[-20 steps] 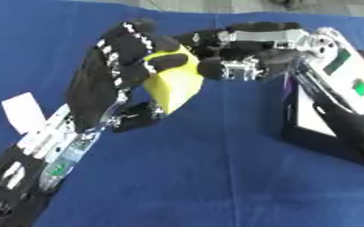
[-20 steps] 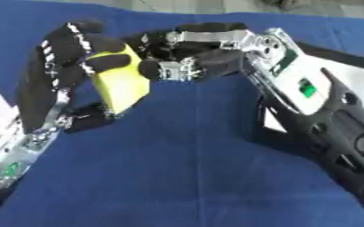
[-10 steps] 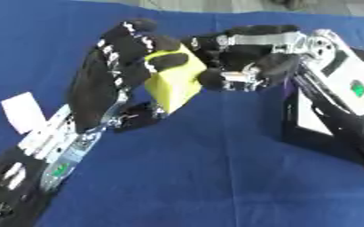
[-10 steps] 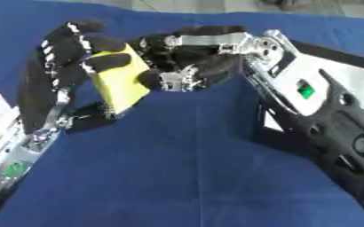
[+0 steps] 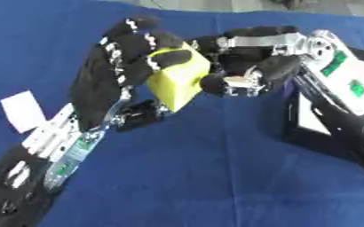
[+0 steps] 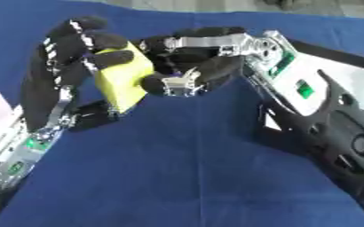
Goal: Pick up the objects with one hand, pass them to the other hand, and then place them into the box on the other side of the table.
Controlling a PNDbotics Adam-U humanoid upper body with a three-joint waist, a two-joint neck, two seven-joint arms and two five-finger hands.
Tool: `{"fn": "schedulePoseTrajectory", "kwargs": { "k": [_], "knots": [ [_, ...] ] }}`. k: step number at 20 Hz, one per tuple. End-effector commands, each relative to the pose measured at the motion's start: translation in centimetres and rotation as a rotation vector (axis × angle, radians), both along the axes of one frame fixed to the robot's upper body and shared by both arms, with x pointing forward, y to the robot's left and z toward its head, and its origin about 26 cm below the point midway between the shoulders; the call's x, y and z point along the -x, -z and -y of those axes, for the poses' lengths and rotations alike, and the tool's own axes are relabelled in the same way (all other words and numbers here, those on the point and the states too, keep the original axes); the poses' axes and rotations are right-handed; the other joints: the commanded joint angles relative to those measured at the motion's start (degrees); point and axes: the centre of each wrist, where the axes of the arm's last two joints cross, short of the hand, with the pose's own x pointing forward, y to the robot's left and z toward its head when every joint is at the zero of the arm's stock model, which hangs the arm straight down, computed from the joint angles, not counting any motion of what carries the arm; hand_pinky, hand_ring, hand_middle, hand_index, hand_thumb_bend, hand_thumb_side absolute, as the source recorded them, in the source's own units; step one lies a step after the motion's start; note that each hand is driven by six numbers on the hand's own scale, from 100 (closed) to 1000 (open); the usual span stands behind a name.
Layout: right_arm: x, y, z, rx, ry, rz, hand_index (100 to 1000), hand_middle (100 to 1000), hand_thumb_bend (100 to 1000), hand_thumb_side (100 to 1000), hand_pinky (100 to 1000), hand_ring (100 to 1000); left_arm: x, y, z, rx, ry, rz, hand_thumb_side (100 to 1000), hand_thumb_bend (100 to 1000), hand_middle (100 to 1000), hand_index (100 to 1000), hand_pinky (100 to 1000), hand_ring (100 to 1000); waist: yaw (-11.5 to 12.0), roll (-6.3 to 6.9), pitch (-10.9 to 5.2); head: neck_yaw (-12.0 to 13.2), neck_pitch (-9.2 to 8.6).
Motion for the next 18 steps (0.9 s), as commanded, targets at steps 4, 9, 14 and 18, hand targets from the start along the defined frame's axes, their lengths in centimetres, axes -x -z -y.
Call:
{"fn": "schedulePoseTrajectory", "kwargs": {
  "k": [4,9,14,18],
  "knots": [
    [1.2,-1.2,-1.3,-0.040,-0.052,0.026,1000,1000,100,538,1000,1000,0.2,-0.8,1.2,0.061,0.245,0.078,100,100,586,674,715,623,0.02,0.15,-1.09,-0.10,-0.47],
    [1.5,-1.4,-1.5,-0.047,-0.058,0.020,1000,1000,100,523,1000,1000,0.3,-0.8,1.7,0.051,0.260,0.075,100,100,586,674,715,623,-0.07,0.17,-1.03,-0.04,-0.37],
    [1.6,-1.4,-1.6,-0.055,-0.070,0.000,1000,1000,100,464,1000,1000,0.3,-0.7,2.0,0.052,0.265,0.064,100,100,587,675,716,624,-0.09,0.22,-1.02,0.04,-0.50],
    [1.7,-1.4,-1.6,-0.070,-0.079,-0.036,975,956,100,364,1000,1000,0.1,-0.3,1.9,0.051,0.255,0.038,100,100,590,680,720,627,-0.08,0.25,-0.99,0.06,-0.45]
  ]
}}
